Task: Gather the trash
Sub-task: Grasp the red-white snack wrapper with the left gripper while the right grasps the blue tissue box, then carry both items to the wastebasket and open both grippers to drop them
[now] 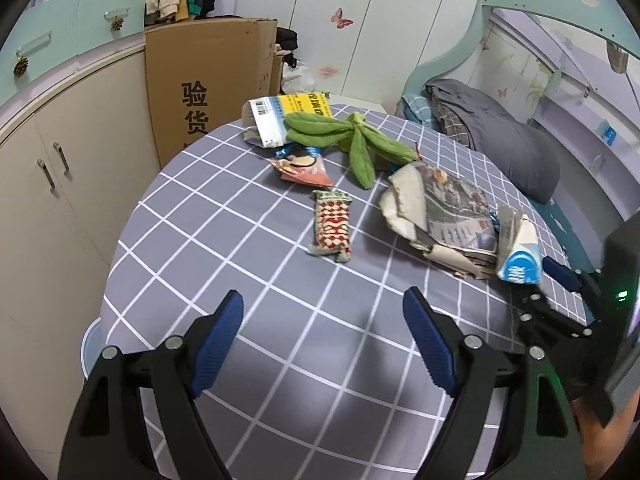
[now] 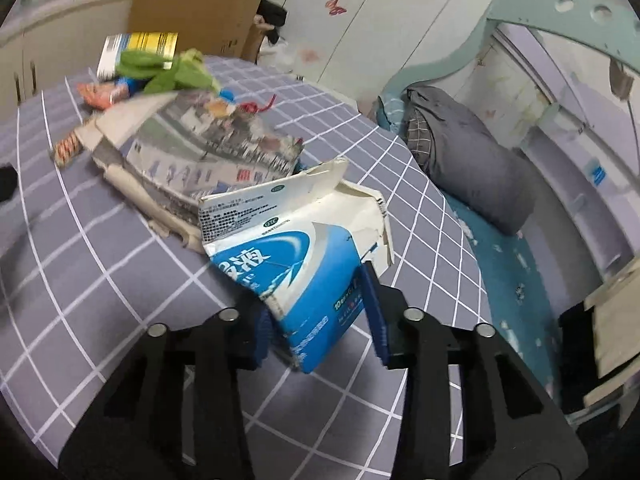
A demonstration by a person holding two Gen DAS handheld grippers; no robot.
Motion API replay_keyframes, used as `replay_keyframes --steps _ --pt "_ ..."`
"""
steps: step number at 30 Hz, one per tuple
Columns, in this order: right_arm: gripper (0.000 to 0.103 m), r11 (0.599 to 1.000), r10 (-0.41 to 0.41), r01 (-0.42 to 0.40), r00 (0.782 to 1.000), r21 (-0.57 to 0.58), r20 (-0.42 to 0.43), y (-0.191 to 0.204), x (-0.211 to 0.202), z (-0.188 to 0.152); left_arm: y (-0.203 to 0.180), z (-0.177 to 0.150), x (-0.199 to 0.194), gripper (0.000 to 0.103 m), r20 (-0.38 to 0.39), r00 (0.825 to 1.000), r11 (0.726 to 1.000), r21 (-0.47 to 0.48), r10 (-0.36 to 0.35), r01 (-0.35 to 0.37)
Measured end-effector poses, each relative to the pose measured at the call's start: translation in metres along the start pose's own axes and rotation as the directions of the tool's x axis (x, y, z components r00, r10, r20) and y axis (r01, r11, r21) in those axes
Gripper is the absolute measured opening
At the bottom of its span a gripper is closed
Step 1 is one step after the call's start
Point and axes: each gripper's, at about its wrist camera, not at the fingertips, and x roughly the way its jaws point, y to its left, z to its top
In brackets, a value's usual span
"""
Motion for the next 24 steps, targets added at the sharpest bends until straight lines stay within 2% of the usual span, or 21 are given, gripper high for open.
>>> replay_keyframes --steps 2,5,8,11,14,16,17,20,21,24 --pt "0.023 0.998 0.012 -0.014 0.999 0.054 0.048 -0.011 -0.008 0.000 0.001 0.002 0.002 0.080 0.000 1.000 1.000 0.005 0.006 -0.006" --pt "0.014 0.985 0.053 -0.069 0.993 0.158 0.103 -0.034 -0.016 0.000 0.000 0.008 0.010 0.080 -0.003 1.000 0.999 0.025 0.025 -0.025" --pt "0.007 0.951 0.134 -0.168 0.980 0.259 0.144 -0.057 -0.018 0.002 -0.003 0.017 0.022 0.080 -0.006 0.999 0.997 0.056 0.051 -0.051" --pt "0.006 0.914 0.194 -0.244 0.965 0.325 0.176 -0.068 -0.020 -0.001 -0.006 0.024 0.032 0.080 -0.007 0.997 0.994 0.085 0.074 -0.073" --pt "0.006 0.899 0.216 -0.270 0.958 0.346 0.188 -0.071 -0.017 -0.001 -0.010 0.032 0.046 0.077 -0.028 0.995 0.989 0.114 0.095 -0.091" --pt "0.006 0.880 0.242 -0.302 0.949 0.367 0.201 -0.074 -0.016 -0.002 -0.013 0.036 0.056 0.066 -0.054 0.993 0.986 0.131 0.108 -0.100" --pt "0.006 0.874 0.246 -0.309 0.947 0.374 0.207 -0.075 -0.017 -0.002 -0.015 0.037 0.057 0.064 -0.051 0.991 0.983 0.139 0.125 -0.117" --pt "0.006 0.865 0.241 -0.317 0.943 0.389 0.231 -0.079 -0.020 -0.002 -0.018 0.043 0.061 0.035 -0.052 0.990 0.980 0.159 0.132 -0.122" --pt "0.006 0.862 0.241 -0.320 0.941 0.393 0.237 -0.080 -0.021 -0.002 -0.019 0.044 0.061 0.022 -0.051 0.990 0.979 0.163 0.129 -0.120" --pt "0.006 0.851 0.248 -0.337 0.934 0.403 0.257 -0.084 -0.029 0.000 -0.018 0.042 0.058 0.016 -0.048 0.992 0.981 0.161 0.117 -0.108"
